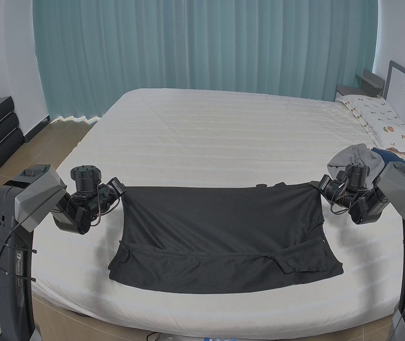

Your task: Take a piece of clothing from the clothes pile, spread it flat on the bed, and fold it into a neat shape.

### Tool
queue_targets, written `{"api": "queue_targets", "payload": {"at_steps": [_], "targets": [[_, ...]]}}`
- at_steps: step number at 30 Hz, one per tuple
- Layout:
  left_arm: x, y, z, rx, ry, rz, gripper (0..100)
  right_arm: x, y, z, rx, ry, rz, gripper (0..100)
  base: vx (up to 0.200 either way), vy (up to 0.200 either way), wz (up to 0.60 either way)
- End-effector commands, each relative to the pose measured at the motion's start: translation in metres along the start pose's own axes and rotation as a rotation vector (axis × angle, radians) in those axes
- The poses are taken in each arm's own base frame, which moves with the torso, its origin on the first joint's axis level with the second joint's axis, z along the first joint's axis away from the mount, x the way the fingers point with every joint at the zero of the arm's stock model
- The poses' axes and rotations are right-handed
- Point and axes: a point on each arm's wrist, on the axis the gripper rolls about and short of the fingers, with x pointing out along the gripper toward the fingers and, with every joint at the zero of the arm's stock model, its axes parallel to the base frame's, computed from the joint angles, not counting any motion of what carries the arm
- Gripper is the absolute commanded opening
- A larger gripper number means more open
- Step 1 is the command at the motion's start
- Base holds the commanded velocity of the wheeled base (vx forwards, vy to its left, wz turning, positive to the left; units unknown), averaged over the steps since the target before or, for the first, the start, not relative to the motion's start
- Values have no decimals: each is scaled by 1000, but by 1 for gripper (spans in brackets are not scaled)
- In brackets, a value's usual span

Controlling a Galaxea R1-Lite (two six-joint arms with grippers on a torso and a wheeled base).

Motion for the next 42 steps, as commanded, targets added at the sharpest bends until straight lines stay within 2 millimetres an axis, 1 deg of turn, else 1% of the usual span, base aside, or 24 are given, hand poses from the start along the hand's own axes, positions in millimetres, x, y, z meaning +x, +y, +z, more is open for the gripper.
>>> {"api": "queue_targets", "payload": {"at_steps": [1, 5, 12, 15, 17, 19, 22, 25, 32, 36, 42], "targets": [[2, 0, 3, 0, -9, -5, 0, 5, -4, -8, 0, 9, 0, 0, 0, 0, 0], [2, 0, 3, 0, -9, -5, 0, 6, -6, -10, -4, 9, 2, 0, 0, 0, 0], [1, 5, 0, 15, 9, 13, 0, -2, -5, -8, 4, 25, -6, 0, 0, 0, 0], [0, 6, -1, 44, 12, 17, 0, -6, -3, -7, 6, 34, 4, 0, 0, 0, 0], [-1, 7, -3, 59, 19, 20, 0, -14, -1, -4, 13, 56, 19, 0, 0, 0, 0], [-2, 8, -4, 67, 23, 23, 0, -17, 0, -4, 16, 66, 19, 0, 0, 0, 0], [-2, 8, -6, 78, 29, 25, 0, -20, 0, -6, 21, 75, 14, 0, 0, 0, 0], [-4, 10, -7, 91, 35, 34, 0, -24, -5, -8, 21, 86, 0, 0, 0, 0, 0], [-11, 20, -16, 141, 68, 64, 0, -34, -12, -18, -8, 133, -13, 0, 0, 0, 0], [-10, 18, -17, 146, 70, 58, 0, -31, -16, -20, -23, 128, -22, 0, 0, 0, 0], [0, 9, -13, 150, 40, 23, 0, -11, -9, -16, -51, 66, -10, 0, 0, 0, 0]]}}
